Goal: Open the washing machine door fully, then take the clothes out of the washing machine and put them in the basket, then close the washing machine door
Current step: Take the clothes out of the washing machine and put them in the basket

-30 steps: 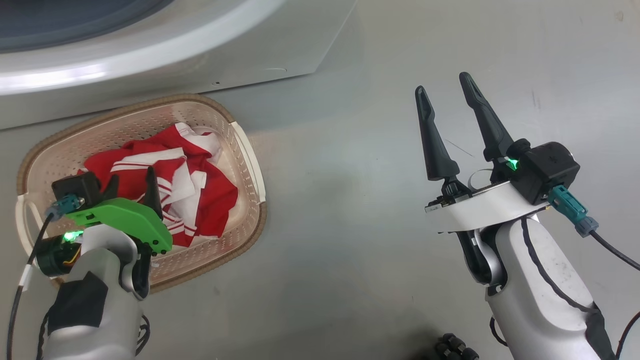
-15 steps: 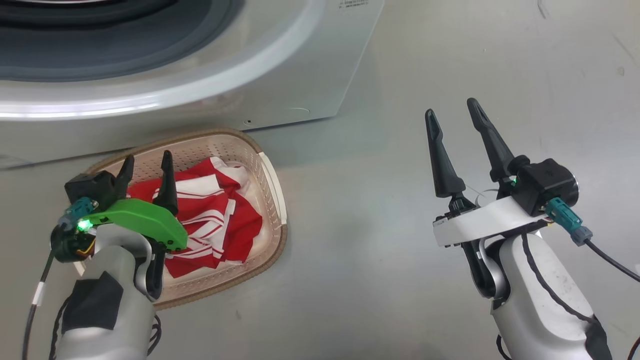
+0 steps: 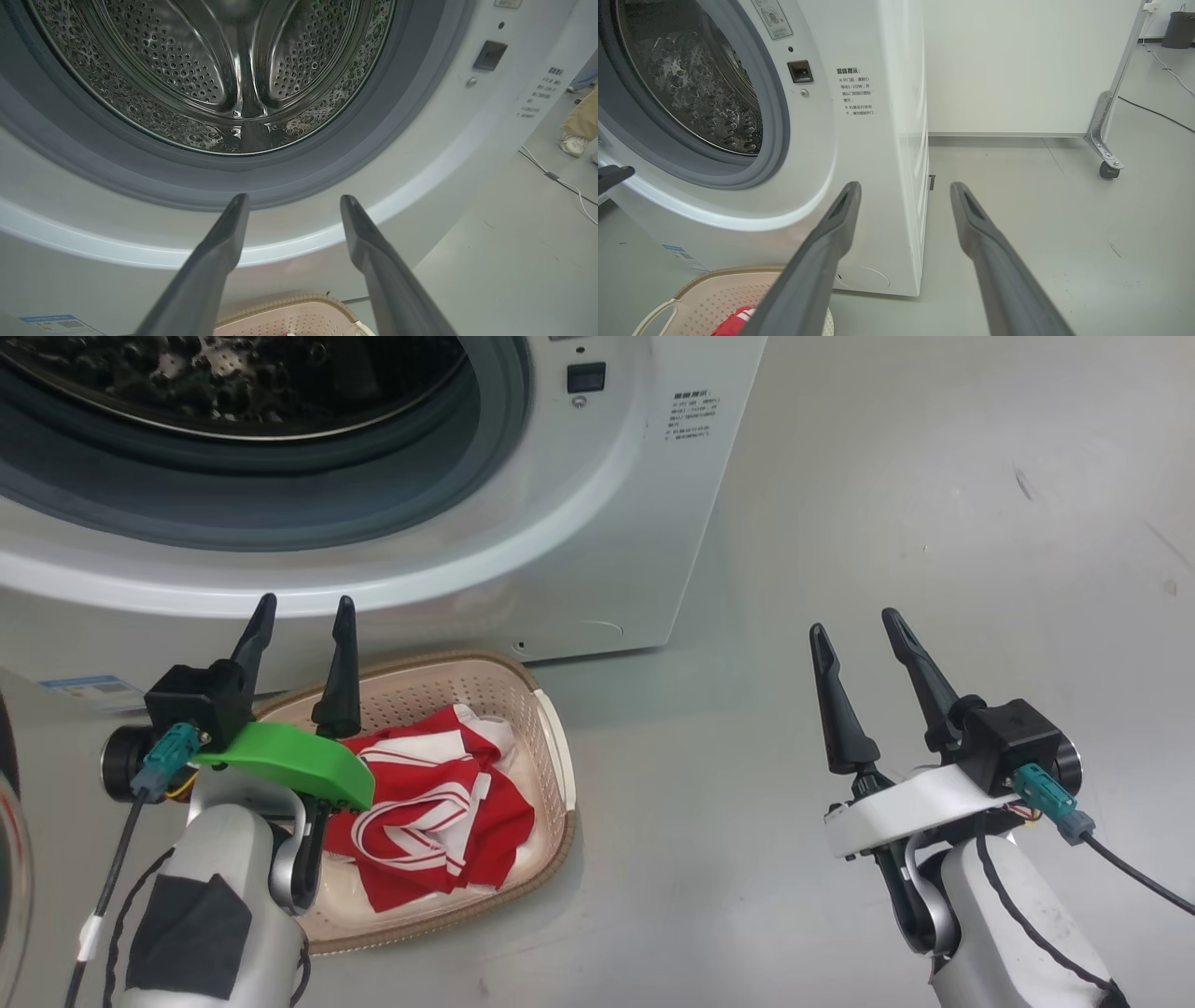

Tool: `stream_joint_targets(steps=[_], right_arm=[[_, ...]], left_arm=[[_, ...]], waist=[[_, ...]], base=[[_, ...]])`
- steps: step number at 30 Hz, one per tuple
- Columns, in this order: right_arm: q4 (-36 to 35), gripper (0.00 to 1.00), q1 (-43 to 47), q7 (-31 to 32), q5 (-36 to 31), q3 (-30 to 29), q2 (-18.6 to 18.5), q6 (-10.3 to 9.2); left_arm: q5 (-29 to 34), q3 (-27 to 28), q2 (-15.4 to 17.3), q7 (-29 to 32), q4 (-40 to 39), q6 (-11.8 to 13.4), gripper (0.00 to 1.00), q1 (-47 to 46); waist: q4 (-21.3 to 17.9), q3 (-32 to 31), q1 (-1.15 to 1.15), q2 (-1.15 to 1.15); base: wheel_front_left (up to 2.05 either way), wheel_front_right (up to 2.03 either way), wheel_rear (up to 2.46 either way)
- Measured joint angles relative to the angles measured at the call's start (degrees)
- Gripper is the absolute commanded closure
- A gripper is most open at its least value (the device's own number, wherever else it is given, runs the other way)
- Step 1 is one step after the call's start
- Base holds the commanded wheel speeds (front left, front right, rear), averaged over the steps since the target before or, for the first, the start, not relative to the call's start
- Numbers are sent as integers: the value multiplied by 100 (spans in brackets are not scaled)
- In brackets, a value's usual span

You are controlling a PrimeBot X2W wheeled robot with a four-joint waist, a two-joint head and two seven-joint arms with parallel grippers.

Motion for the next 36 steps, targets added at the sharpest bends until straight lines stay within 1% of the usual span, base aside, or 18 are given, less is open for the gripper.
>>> stream_joint_targets(steps=[1,4,6,10,14,16,20,24,28,33,34,36], right_arm=[[0,0,0,0,0,0,0,0],[27,0,130,0,0,-68,-27,-1],[54,0,213,0,-1,-91,-42,-2],[78,0,346,0,-1,-100,-35,-2],[74,0,441,0,-8,-90,-32,-2],[69,0,537,0,-29,-77,-29,-2],[53,0,671,0,-35,-70,-24,-3],[23,0,808,0,-35,-73,-20,-16],[-35,0,939,0,-35,-111,-12,-108],[-79,0,999,0,-35,-132,-8,-122],[-92,0,1023,0,-35,-133,-8,-164],[-105,0,1088,0,-35,-132,-5,-170]], left_arm=[[0,0,0,0,0,0,0,0],[126,12,-2,0,-433,52,0,129],[171,27,0,0,-632,63,0,304],[224,32,1,0,-976,167,0,715],[229,26,1,0,-1229,212,0,1061],[231,29,4,0,-1361,291,0,1361],[242,24,5,0,-1567,363,0,1722],[274,13,10,0,-1719,431,0,2070],[328,-2,27,0,-1920,481,0,2358],[372,-45,57,5,-2150,504,0,2540],[379,-48,60,8,-2202,510,0,2586],[379,-54,64,13,-2293,536,0,2682]], waist=[[0,0,0,0],[61,-210,0,0],[103,-347,0,0],[186,-607,0,0],[257,-844,0,0],[295,-1003,0,0],[326,-1184,0,0],[334,-1330,0,0],[327,-1428,0,0],[322,-1479,0,0],[322,-1489,0,0],[321,-1501,0,0]], base=[[0,0,0],[0,0,0],[0,0,0],[0,0,0],[0,0,0],[0,0,0],[0,0,0],[0,0,0],[0,0,0],[0,0,0],[0,0,0],[0,0,0]])
